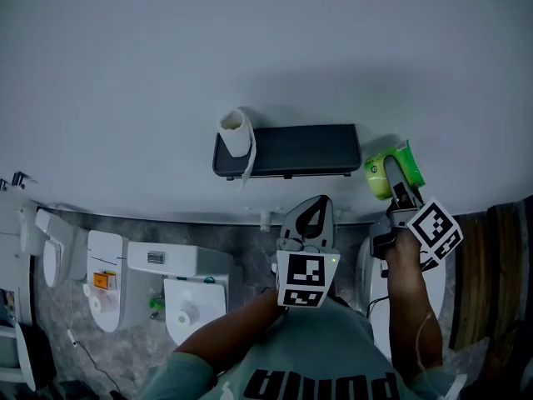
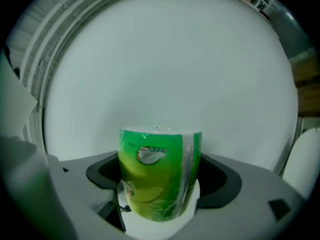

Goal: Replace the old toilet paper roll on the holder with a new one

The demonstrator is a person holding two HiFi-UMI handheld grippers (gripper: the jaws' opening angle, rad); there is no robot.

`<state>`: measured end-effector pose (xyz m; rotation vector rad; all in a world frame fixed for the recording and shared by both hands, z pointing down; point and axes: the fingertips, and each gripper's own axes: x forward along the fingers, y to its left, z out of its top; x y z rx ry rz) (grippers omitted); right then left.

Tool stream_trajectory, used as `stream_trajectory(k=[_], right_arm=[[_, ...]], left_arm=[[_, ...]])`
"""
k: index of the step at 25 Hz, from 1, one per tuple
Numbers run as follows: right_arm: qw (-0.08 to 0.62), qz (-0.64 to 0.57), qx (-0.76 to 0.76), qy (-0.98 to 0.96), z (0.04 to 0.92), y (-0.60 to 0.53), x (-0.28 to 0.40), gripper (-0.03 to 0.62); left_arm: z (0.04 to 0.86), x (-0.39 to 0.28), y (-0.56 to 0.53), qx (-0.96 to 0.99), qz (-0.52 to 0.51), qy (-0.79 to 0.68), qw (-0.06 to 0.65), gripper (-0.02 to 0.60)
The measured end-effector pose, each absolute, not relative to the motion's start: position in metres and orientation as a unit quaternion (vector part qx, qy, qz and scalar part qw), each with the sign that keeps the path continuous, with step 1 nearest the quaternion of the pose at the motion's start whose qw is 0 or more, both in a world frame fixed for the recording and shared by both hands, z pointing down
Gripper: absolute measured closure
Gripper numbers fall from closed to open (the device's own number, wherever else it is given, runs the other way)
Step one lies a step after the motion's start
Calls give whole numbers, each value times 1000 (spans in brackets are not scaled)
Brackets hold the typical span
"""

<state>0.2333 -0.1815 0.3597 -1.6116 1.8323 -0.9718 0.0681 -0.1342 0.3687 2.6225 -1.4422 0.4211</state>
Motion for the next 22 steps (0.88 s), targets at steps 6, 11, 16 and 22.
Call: stream_trajectory(k=[6,11,16,22], right_arm=[[347,-466,-537,612,399,-196,236,160],[386,-512,-508,575,420,-202,230,160],[411,-535,-485,556,426,-207,220,160],[431,-550,-467,543,433,-214,209,160]], left_arm=[[385,53,-136,850,147,-500,76,574],[391,36,-143,837,148,-521,81,574],[396,21,-148,826,148,-537,88,574],[401,10,-153,821,148,-544,89,574]])
